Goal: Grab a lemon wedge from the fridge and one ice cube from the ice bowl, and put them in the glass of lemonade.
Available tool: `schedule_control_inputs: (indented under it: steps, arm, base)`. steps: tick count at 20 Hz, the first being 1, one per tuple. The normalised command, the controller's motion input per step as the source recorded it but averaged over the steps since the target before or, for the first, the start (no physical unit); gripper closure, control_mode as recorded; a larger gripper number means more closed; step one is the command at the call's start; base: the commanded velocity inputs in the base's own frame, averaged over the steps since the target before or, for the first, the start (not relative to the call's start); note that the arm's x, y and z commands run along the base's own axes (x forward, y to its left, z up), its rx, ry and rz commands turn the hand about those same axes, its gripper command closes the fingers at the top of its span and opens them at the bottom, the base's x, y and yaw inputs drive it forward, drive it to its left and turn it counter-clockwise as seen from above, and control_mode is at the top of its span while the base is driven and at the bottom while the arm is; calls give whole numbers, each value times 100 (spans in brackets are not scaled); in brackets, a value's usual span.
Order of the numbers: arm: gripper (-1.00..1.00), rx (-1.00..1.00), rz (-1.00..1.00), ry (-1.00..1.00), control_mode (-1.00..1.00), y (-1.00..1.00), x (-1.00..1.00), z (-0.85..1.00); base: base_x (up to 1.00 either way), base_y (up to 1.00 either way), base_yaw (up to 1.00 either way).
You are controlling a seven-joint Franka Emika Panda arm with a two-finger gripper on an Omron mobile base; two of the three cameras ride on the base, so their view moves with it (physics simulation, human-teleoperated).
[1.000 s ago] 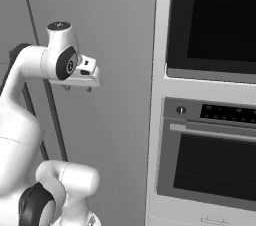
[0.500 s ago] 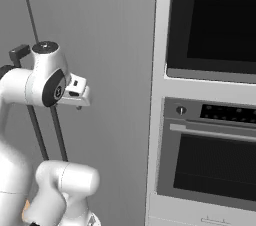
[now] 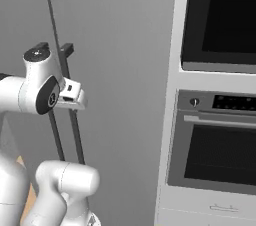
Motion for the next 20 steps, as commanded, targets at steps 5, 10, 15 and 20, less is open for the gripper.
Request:
schedule_control_inputs:
  steps: [5, 10, 15, 20]
  arm:
    - [-100, 0, 0, 0, 100, 0, 0, 0]
    - [-100, 0, 0, 0, 100, 0, 0, 0]
    - [-100, 0, 0, 0, 100, 0, 0, 0]
    - [-100, 0, 0, 0, 100, 0, 0, 0]
  base:
    - [-70, -19, -19]
    - [-58, 1, 1]
    - [-45, 0, 3]
    - [-30, 0, 13]
